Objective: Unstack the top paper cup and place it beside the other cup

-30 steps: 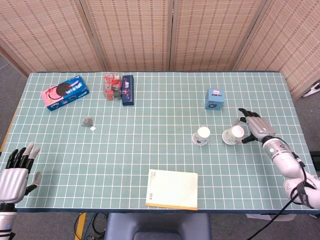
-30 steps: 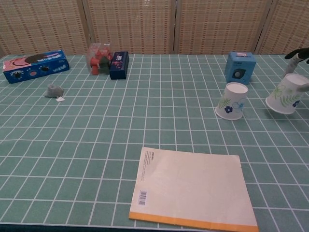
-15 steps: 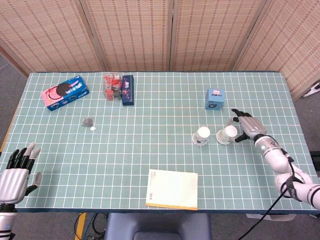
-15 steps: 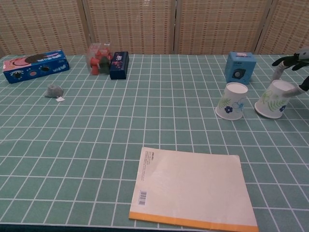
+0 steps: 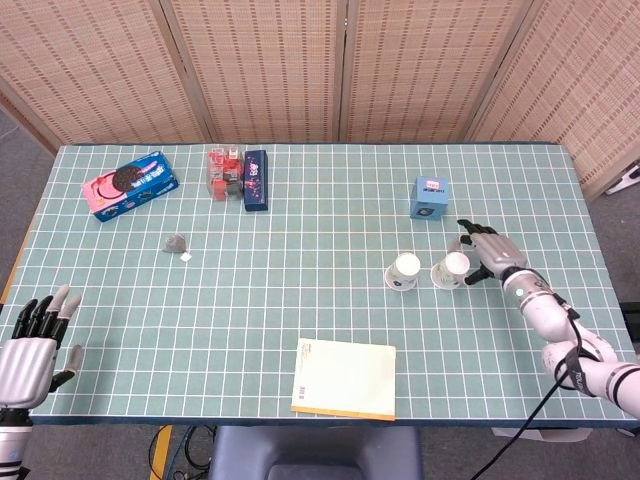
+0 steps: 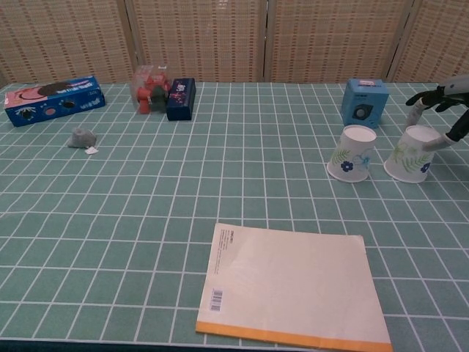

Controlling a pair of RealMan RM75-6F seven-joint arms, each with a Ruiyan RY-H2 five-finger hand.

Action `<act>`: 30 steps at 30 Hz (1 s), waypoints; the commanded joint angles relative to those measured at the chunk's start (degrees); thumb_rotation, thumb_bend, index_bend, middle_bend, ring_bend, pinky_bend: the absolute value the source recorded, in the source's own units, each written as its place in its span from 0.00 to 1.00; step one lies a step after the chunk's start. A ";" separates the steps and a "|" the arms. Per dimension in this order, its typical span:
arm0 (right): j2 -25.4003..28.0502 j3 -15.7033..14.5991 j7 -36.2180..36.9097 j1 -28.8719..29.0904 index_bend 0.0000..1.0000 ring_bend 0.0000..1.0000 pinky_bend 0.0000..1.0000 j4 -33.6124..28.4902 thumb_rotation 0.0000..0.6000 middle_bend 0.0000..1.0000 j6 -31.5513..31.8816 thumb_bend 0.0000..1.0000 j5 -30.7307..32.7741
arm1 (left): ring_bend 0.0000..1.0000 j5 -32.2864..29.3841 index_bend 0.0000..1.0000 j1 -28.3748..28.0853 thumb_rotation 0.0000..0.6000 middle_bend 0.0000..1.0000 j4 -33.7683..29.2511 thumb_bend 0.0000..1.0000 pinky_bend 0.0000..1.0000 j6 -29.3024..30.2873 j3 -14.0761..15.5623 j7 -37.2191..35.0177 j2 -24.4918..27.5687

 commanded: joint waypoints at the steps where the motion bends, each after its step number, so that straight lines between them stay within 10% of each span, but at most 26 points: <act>1: 1.91 0.27 -0.03 0.13 0.15 0.00 0.00 -2.27 1.00 0.00 -0.19 0.24 -0.19 | 0.00 0.00 0.00 -0.06 1.00 0.00 0.04 0.50 0.00 -0.12 0.02 0.14 -0.06; 14: 14.95 1.19 -3.57 -3.68 0.10 0.00 0.00 -20.10 1.00 0.00 8.79 0.23 -0.78 | 0.00 0.06 0.00 -0.22 1.00 0.00 0.23 0.49 0.00 -0.39 0.19 1.69 -0.75; 20: 20.62 -1.63 -7.84 -11.73 0.10 0.00 0.00 -30.96 1.00 0.00 22.73 0.22 -8.07 | 0.00 0.00 0.00 -0.36 1.00 0.00 0.15 0.50 0.00 -0.66 0.24 2.25 -0.93; 30: 10.96 -8.76 -10.61 -27.90 0.10 0.00 0.00 -22.57 1.00 0.00 49.20 0.22 -22.01 | 0.00 0.84 0.00 -0.55 1.00 0.00 -0.63 0.50 0.00 -0.61 0.51 1.80 -0.43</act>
